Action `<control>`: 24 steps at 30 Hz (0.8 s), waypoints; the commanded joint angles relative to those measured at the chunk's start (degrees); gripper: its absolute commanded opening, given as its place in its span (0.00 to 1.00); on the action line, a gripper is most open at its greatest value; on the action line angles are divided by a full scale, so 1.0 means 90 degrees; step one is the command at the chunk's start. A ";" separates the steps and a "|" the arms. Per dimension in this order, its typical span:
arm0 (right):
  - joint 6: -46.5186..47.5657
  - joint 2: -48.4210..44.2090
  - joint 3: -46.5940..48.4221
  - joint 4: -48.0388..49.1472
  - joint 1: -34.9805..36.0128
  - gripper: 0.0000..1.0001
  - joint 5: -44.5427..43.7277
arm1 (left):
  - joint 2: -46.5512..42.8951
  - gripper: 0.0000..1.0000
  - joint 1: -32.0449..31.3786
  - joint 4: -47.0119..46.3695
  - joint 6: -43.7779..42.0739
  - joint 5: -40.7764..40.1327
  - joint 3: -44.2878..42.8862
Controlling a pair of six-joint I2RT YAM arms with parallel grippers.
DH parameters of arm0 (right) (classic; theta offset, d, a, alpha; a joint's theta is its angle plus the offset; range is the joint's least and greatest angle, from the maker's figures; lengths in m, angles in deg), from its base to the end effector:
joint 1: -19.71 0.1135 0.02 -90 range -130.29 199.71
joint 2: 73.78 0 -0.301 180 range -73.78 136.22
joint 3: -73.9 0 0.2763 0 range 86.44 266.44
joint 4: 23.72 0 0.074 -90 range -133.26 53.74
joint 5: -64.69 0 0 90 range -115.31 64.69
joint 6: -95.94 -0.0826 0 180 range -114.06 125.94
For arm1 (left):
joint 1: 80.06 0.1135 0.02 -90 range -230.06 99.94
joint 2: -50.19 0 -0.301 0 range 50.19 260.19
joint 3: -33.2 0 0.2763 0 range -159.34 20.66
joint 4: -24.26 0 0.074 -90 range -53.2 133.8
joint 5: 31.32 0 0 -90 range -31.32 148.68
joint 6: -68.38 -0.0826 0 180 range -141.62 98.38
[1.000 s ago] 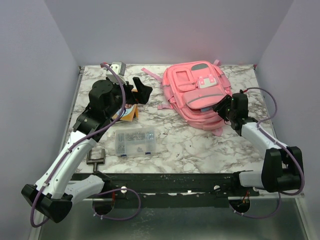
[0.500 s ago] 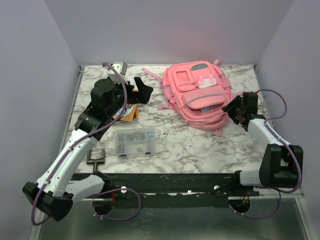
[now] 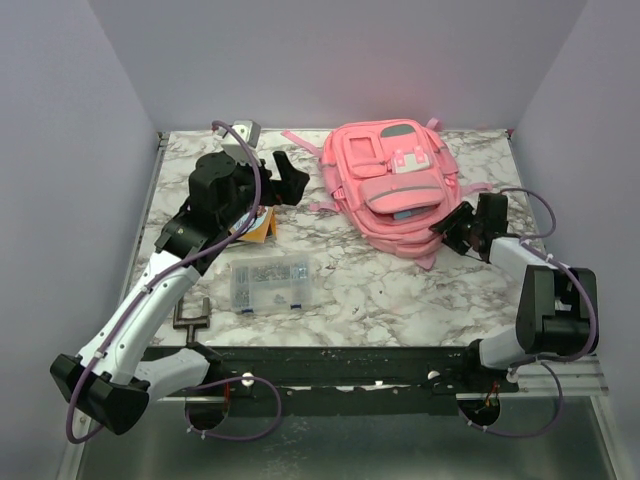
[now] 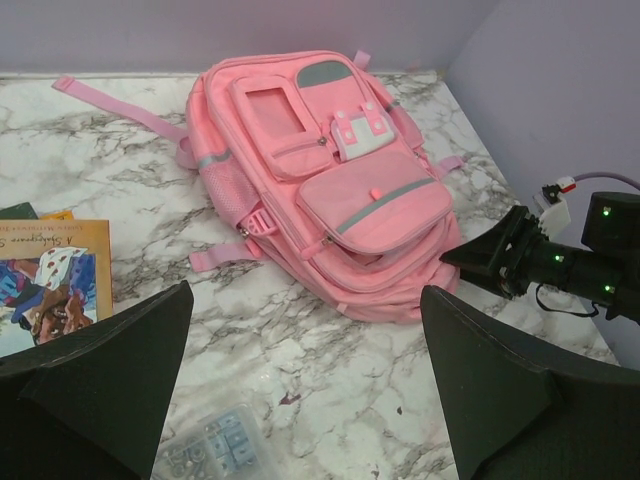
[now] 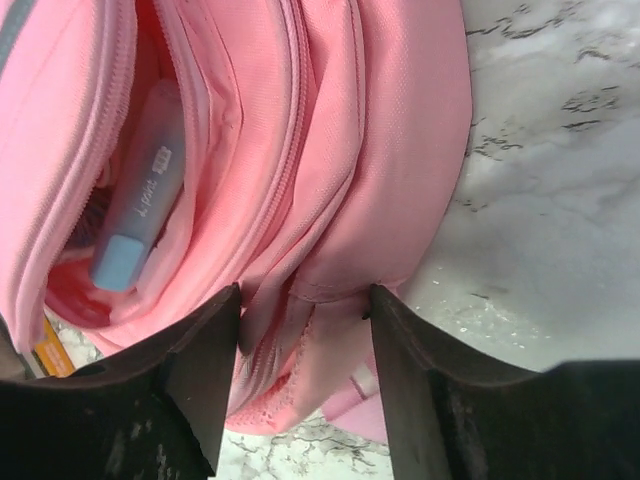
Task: Pack the student bag
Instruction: Zip the student bag at the center of the board.
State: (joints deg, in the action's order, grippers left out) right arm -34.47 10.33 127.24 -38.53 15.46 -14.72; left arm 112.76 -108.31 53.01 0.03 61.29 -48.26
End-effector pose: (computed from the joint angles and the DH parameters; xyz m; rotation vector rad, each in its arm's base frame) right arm 0.3353 -0.0097 0.1607 0.8312 2.2635 0.5176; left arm 0.2598 -0.1439 0.4433 0.1374 1.7862 -0.6726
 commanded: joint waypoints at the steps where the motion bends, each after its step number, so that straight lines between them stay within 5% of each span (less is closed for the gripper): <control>1: -0.0101 0.0216 -0.0072 -0.0057 0.0040 0.50 0.0493 | 0.0124 0.98 -0.0025 0.0083 -0.0003 0.0154 -0.0203; 8: -0.0017 -0.0602 0.0061 -0.0561 0.0044 0.01 0.0505 | 0.0215 0.98 -0.0049 0.0133 -0.0008 0.0170 -0.0252; 16: 0.0026 -0.2286 0.0693 -0.1934 0.0044 0.00 0.0764 | 0.0407 0.98 -0.0063 0.0171 0.0093 0.0310 -0.0280; 24: 0.0074 -0.2748 -0.0491 -0.1868 0.0038 0.01 0.1251 | 0.1281 0.96 -0.0190 0.0188 0.0514 0.1677 -0.0523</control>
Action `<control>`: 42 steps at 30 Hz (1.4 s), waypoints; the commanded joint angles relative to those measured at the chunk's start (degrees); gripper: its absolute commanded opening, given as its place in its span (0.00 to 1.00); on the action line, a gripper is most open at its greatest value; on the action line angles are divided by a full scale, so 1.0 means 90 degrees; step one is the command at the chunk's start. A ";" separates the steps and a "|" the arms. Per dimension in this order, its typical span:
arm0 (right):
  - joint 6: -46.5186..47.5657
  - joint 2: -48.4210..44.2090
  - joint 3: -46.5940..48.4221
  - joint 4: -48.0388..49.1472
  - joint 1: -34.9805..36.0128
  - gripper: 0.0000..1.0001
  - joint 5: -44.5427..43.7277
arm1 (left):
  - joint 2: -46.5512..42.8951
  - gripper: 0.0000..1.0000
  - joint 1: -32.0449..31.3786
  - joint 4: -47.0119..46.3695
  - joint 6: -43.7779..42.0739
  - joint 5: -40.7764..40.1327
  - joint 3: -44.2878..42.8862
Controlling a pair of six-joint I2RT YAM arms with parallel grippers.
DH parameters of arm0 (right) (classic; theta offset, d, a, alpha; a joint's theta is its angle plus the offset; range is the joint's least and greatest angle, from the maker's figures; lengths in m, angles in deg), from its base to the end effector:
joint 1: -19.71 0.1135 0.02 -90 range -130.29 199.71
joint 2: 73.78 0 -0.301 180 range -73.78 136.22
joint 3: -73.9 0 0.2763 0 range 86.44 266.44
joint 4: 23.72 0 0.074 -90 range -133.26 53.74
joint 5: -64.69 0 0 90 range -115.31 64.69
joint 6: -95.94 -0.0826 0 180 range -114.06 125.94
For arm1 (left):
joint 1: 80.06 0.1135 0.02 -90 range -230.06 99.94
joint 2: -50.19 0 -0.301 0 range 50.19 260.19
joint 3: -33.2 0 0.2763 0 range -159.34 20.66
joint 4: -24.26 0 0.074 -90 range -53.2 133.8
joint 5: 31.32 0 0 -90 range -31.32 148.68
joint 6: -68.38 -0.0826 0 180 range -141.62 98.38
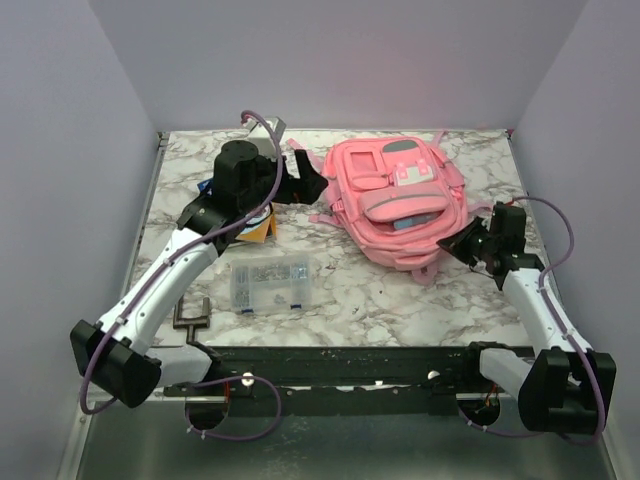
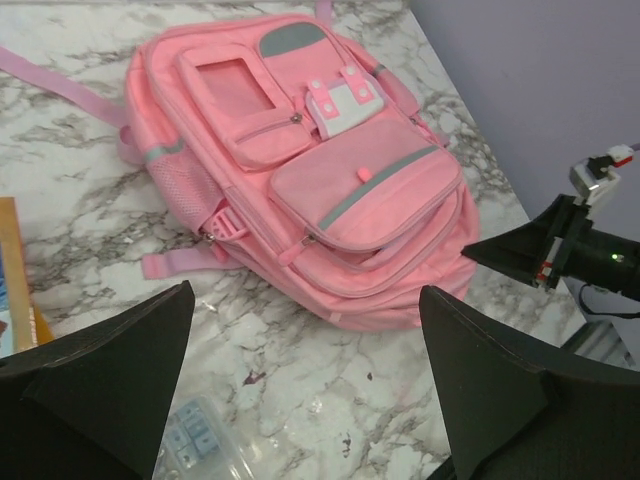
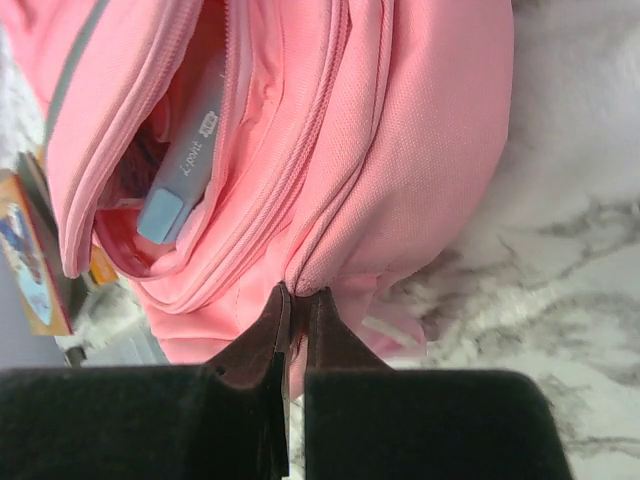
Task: Pack the student bag
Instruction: Zip the student bag at the center of the board.
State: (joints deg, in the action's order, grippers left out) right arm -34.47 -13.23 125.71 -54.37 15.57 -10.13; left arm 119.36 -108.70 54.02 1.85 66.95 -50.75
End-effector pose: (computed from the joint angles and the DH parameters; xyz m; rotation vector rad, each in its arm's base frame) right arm 0.2648 0.0025 0.2361 0.7390 2.1872 0.6308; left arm 0.2844 -0.1689 0.4251 0.1907 1.8898 -0.7626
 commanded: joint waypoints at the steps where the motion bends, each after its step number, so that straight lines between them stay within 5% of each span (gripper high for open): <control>1: 0.0078 -0.0205 -0.0299 -0.0130 0.0031 0.01 0.0812 | 0.0743 0.94 -0.0225 -0.0038 0.0299 0.1227 -0.0214; 4: 0.0315 -0.0420 0.0010 -0.0396 0.0022 0.01 0.0684 | 0.1209 0.86 -0.0343 -0.0338 0.0263 0.1810 -0.0169; 9: 0.0617 -0.0473 0.0323 -0.0669 0.0029 0.00 0.0652 | 0.1020 0.86 -0.0366 -0.2564 0.0332 0.3222 0.1287; 17: 0.0757 -0.0530 0.0266 -0.0703 0.0026 0.00 0.1276 | 0.2017 0.85 -0.0426 -0.3234 -0.1495 0.3181 0.1389; 27: 0.0858 -0.0747 0.0316 -0.0803 0.0029 0.00 0.1175 | 0.3118 0.75 -0.0377 -0.2938 -0.3323 0.3434 0.0744; 37: 0.0733 -0.0578 0.0324 -0.0703 0.0021 0.00 0.1263 | 0.4088 0.62 -0.0427 -0.2132 -0.3571 0.3322 -0.0078; 42: 0.0555 -0.0590 0.0237 -0.0591 0.0026 0.01 0.1397 | 0.4240 0.46 -0.0492 -0.1437 -0.3393 0.3411 -0.0413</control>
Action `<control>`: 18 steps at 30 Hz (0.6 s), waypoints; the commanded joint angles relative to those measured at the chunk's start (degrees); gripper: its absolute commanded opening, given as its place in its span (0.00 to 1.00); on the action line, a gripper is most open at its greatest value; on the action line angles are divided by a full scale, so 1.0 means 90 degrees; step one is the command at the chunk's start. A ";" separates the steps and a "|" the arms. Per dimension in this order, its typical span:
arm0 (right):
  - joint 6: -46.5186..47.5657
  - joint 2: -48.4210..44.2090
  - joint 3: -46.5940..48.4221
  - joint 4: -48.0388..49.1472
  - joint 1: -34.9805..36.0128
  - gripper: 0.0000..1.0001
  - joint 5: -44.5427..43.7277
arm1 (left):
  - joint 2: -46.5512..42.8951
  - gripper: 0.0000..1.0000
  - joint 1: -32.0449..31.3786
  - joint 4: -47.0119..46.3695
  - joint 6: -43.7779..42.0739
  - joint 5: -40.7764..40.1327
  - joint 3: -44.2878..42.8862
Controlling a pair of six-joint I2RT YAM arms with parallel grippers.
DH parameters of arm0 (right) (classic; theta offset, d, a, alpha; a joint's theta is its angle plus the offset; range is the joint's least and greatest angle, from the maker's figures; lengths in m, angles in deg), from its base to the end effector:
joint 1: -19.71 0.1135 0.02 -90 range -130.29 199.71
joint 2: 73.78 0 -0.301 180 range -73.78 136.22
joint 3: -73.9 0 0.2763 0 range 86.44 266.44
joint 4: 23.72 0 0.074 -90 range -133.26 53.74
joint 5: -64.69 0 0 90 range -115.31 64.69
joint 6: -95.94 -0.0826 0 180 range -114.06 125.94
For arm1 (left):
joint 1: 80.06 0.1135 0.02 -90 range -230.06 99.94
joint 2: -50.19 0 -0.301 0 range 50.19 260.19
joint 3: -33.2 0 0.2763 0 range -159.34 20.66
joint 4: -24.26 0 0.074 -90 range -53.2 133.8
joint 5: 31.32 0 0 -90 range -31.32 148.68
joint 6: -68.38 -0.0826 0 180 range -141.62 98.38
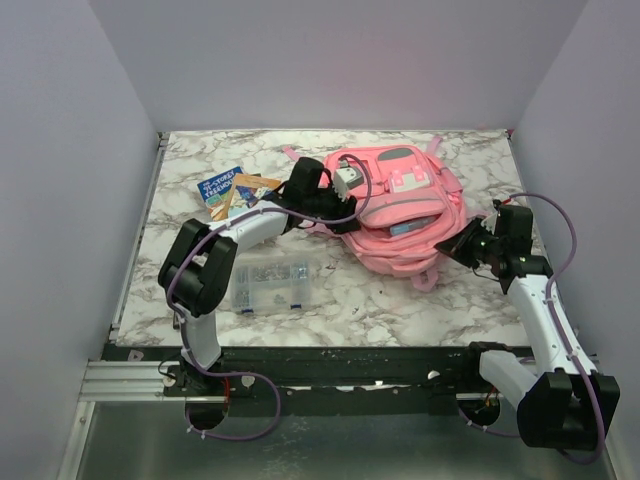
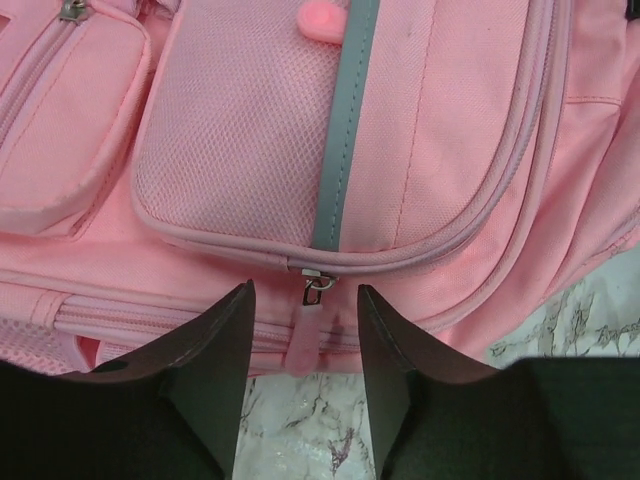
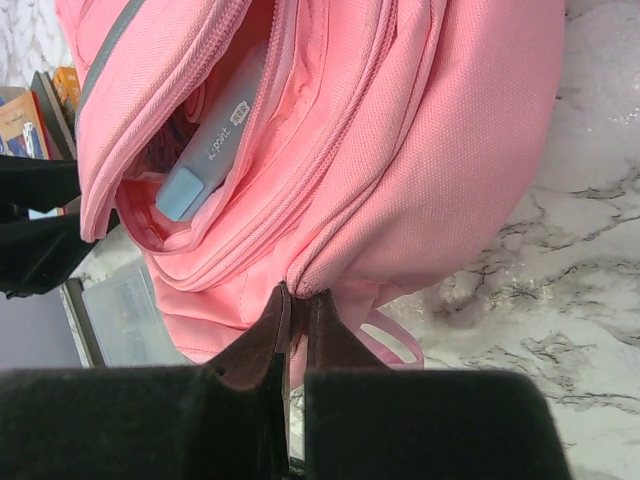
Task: Pack the student bag
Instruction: Zip the student bag at the center of the board.
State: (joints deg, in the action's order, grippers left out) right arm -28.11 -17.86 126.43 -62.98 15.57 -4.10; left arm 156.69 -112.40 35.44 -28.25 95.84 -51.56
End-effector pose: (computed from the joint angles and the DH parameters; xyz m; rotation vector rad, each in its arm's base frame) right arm 0.2398 0.0126 0.2442 0.5853 2.2795 0.6897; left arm 0.3784 -0.2987 0.2238 1.0761 1.8756 -0.9545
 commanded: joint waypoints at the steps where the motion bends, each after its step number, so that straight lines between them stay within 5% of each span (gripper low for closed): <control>1: -0.0186 -0.0092 0.0129 0.0404 0.0022 0.01 0.0761 | 0.0128 0.41 -0.0122 0.0803 -0.0052 0.0196 -0.0372; 11: -0.0180 -0.0085 -0.0037 0.0622 0.0021 0.01 0.0730 | 0.0357 0.08 -0.0303 0.2507 0.0227 0.0160 -0.1205; 18: -0.0640 -0.0834 -0.0728 0.1044 0.0039 0.01 0.0278 | 0.0158 0.00 -0.0561 0.2502 0.2450 0.1375 -0.1561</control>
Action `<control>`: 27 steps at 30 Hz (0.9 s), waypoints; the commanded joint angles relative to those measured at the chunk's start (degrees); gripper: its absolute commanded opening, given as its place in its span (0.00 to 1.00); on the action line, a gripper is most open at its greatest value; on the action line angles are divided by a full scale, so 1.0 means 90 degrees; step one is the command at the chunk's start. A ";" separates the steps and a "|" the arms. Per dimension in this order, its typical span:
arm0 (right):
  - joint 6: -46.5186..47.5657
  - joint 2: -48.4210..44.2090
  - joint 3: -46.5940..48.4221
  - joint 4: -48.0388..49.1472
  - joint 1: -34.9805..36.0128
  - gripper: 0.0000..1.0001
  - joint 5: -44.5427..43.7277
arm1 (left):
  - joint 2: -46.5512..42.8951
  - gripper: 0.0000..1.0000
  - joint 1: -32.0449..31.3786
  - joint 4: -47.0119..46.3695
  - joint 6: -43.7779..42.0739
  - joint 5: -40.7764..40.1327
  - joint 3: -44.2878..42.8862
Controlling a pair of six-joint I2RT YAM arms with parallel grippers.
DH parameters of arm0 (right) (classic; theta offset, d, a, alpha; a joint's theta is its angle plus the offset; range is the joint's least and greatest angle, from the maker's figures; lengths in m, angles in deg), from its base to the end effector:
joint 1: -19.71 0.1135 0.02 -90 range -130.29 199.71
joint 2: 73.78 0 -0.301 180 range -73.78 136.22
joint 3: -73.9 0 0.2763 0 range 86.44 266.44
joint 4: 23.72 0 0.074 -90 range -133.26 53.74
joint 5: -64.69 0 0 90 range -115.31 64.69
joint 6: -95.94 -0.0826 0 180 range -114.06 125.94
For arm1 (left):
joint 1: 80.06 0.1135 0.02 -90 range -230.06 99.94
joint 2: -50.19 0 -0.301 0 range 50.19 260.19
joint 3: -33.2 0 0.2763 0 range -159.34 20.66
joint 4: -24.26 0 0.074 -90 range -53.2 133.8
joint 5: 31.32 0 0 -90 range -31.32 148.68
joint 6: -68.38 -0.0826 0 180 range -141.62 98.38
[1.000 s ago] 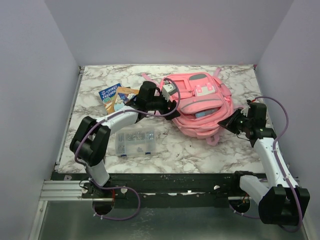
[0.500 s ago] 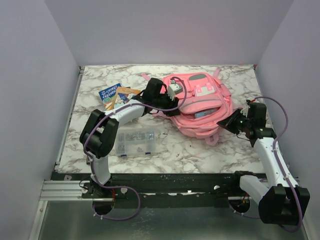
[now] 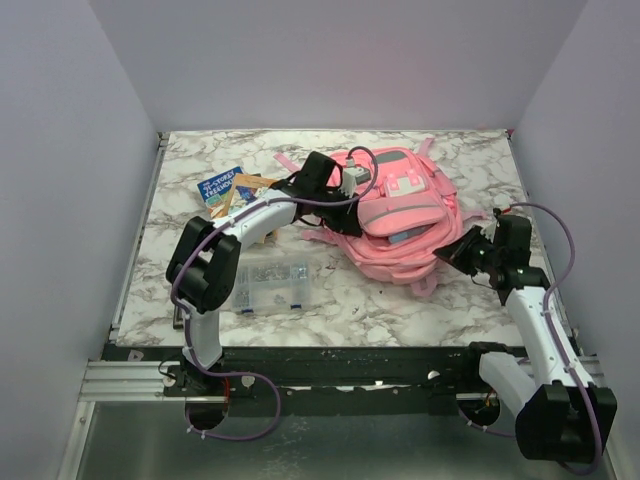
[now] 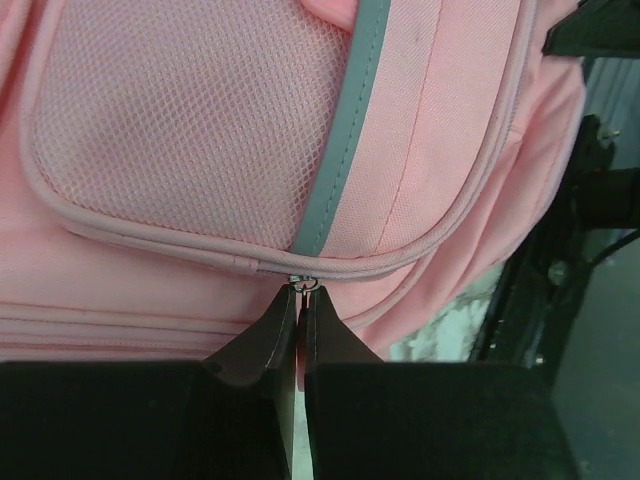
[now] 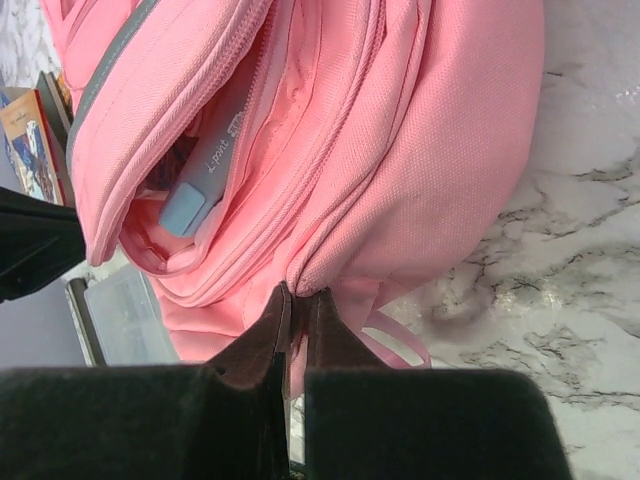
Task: Pack the student bag
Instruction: Zip the student bag at the center of the board.
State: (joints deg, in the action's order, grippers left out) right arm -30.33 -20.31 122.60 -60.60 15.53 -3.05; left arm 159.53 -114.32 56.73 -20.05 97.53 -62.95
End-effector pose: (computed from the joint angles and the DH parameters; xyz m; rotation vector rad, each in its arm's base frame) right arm 0.2303 0.0145 0.2324 0.6131 2.2601 0.7305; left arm 0.3720 -0.3161 0.2355 1.0002 2.1925 -1.0994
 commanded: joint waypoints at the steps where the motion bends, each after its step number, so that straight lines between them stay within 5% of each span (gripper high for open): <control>1: -0.0484 -0.0689 -0.0445 0.0827 0.0044 0.01 -0.0016 | -0.0152 0.00 -0.0438 0.0129 0.1800 0.1125 -0.0395; 6: -0.1163 -0.1083 -0.1129 0.1162 0.0050 0.01 -0.0584 | 0.0038 0.00 -0.0769 -0.0732 0.3782 0.1236 -0.0497; 13: -0.1818 -0.1081 -0.1215 0.1624 0.0045 0.00 -0.0601 | -0.0435 0.00 -0.0989 -0.1334 0.3630 0.0343 0.0964; 21: -0.1541 -0.0820 -0.1176 0.1724 0.0060 0.01 -0.0608 | 0.0046 0.00 -0.0948 -0.1808 0.4059 0.0495 0.1209; 25: -0.0570 -0.0689 -0.0866 0.0826 0.0078 0.01 -0.0721 | -0.0107 0.13 -0.0758 -0.1911 0.4249 0.0471 0.1336; 27: -0.0201 -0.0600 -0.0622 0.0265 0.0090 0.12 -0.0845 | -0.0266 0.24 -0.0635 -0.1976 0.4314 0.0497 0.1493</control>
State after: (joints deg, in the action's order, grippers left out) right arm -38.23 -26.23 111.37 -53.83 15.31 -12.45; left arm 159.03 -120.86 44.20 15.27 98.34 -51.45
